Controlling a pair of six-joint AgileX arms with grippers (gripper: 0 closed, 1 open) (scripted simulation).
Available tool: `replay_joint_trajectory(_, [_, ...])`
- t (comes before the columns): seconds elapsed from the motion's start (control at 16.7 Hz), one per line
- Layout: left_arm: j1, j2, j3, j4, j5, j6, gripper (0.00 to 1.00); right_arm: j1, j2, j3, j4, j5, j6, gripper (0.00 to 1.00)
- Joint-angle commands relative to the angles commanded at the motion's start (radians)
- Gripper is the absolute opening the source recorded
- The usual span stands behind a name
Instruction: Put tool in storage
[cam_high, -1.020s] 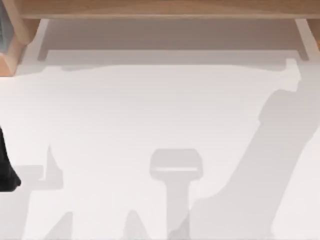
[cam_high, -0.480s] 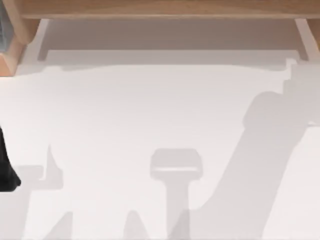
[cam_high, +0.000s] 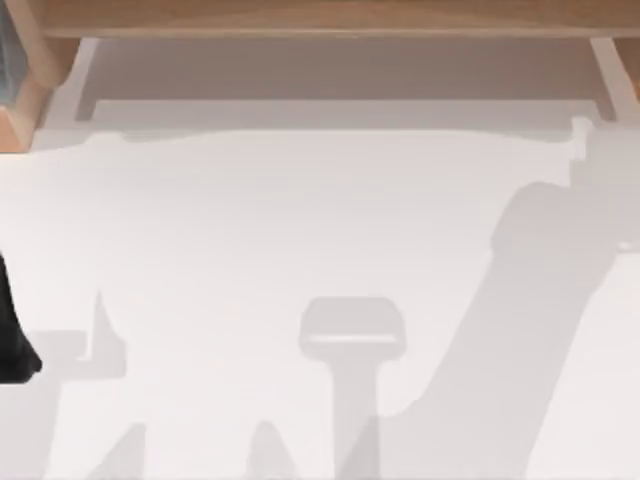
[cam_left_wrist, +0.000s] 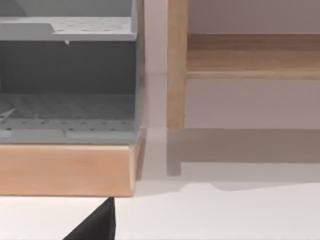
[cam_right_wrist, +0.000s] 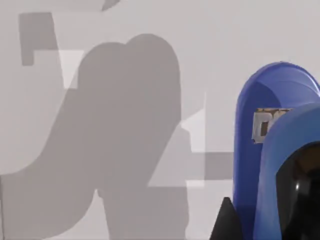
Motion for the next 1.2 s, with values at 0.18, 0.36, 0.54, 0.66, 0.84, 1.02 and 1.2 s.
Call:
replay_joint_trajectory(0.18, [0.000, 0.000, 0.000, 0.000, 0.000, 0.000, 1.00, -0.003, 0.030, -0.044, 0.020, 0.014, 0.028, 0.00])
replay_joint_trajectory(0.36, [0.000, 0.000, 0.000, 0.000, 0.000, 0.000, 1.00, -0.006, 0.032, -0.066, 0.016, 0.018, 0.041, 0.00])
replay_joint_trajectory(0.54, [0.000, 0.000, 0.000, 0.000, 0.000, 0.000, 1.00, -0.006, 0.032, -0.066, 0.016, 0.018, 0.041, 0.00])
replay_joint_trajectory(0.66, [0.000, 0.000, 0.000, 0.000, 0.000, 0.000, 1.00, -0.006, 0.032, -0.066, 0.016, 0.018, 0.041, 0.15])
replay_joint_trajectory(0.84, [0.000, 0.000, 0.000, 0.000, 0.000, 0.000, 1.00, -0.006, 0.032, -0.066, 0.016, 0.018, 0.041, 0.38])
replay_joint_trajectory(1.02, [0.000, 0.000, 0.000, 0.000, 0.000, 0.000, 1.00, -0.006, 0.032, -0.066, 0.016, 0.018, 0.041, 0.60])
replay_joint_trajectory(1.2, [0.000, 0.000, 0.000, 0.000, 0.000, 0.000, 1.00, -0.006, 0.032, -0.066, 0.016, 0.018, 0.041, 0.83])
